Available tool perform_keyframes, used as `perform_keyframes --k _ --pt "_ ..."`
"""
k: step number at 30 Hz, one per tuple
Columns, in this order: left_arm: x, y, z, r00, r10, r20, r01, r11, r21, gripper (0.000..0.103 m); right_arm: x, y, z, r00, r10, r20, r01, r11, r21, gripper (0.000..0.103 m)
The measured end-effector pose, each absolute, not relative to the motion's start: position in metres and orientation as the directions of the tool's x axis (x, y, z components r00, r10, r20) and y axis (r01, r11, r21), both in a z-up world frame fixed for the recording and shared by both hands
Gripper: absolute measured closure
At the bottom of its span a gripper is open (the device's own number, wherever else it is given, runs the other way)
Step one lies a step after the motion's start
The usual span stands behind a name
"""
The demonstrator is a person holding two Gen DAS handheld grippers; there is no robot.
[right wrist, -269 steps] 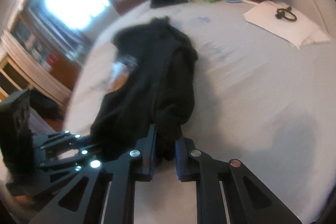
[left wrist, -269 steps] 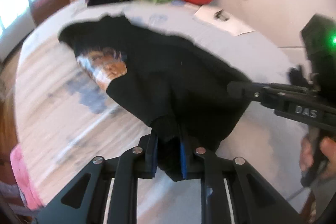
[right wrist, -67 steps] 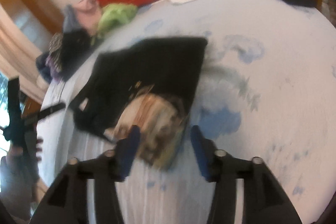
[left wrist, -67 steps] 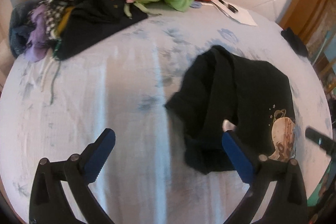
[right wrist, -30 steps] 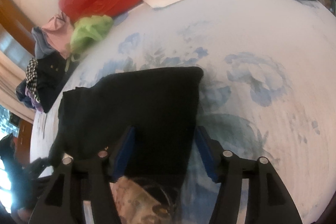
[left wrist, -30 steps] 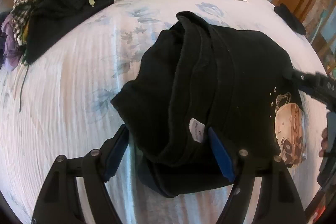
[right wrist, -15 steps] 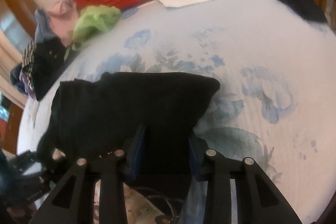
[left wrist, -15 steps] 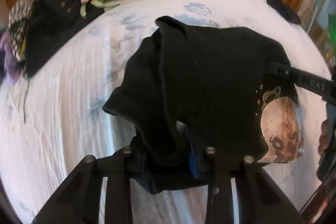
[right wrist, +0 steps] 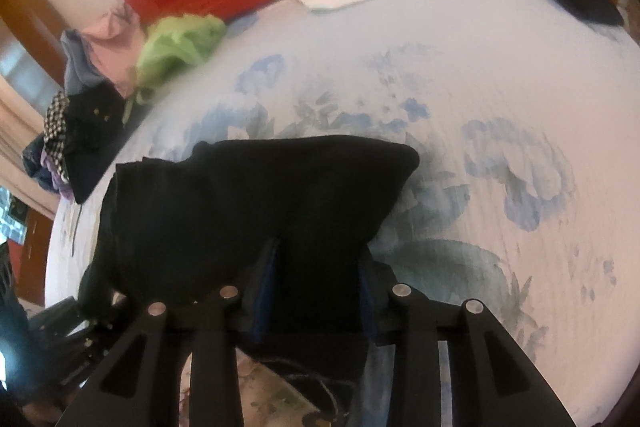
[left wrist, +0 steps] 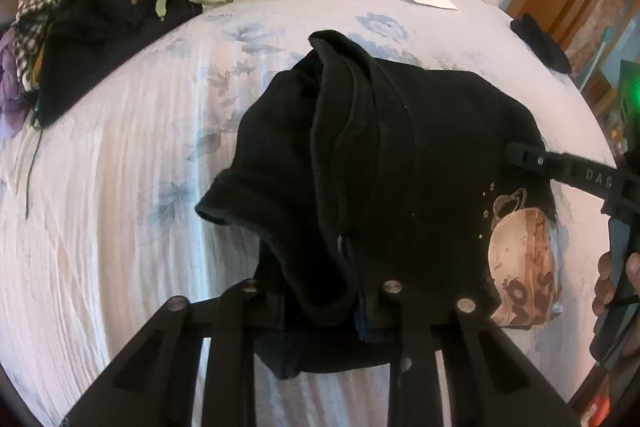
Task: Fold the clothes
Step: 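Lift the folded black shirt with both grippers, then carry the folded shirt with both grippers toward the bed corner by the wardrobe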
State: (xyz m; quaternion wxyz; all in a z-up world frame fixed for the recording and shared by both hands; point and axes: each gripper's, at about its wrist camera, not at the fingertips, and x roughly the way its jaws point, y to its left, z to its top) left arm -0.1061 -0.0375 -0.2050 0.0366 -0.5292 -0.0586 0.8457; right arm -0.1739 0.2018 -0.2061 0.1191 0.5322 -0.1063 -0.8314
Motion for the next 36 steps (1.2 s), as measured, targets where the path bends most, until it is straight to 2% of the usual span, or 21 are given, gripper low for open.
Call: perform_keyframes --k 7,9,14,24,36 --pt "-0.115 -0.035 -0.207 -0.468 0.136 -0.873 -0.019 -0.989 -0.143 0.080 -0.173 0.197 -0.207 -0.423 -0.284 -0.861 0.104 -0.959 0.265 0.072" --pt "-0.114 -0.034 -0.205 -0.465 0.135 -0.875 -0.008 -0.989 -0.149 0.087 -0.172 0.196 -0.206 -0.429 -0.271 -0.862 0.108 -0.962 0.249 0.073" --pt "-0.101 -0.027 -0.193 -0.491 0.106 -0.865 -0.021 -0.994 -0.109 0.091 -0.161 0.188 -0.194 -0.474 -0.232 -0.849 0.157 -0.972 0.177 0.085" --pt "-0.080 -0.014 -0.137 -0.560 0.184 -0.808 -0.076 -0.982 -0.171 0.091 -0.132 0.185 -0.130 -0.576 -0.258 -0.776 0.267 -0.956 0.120 0.086" --pt "-0.086 0.057 -0.099 -0.576 0.246 -0.779 -0.167 -0.969 -0.182 0.091 -0.117 0.244 -0.077 -0.643 -0.222 -0.733 0.237 -0.968 0.086 0.086"
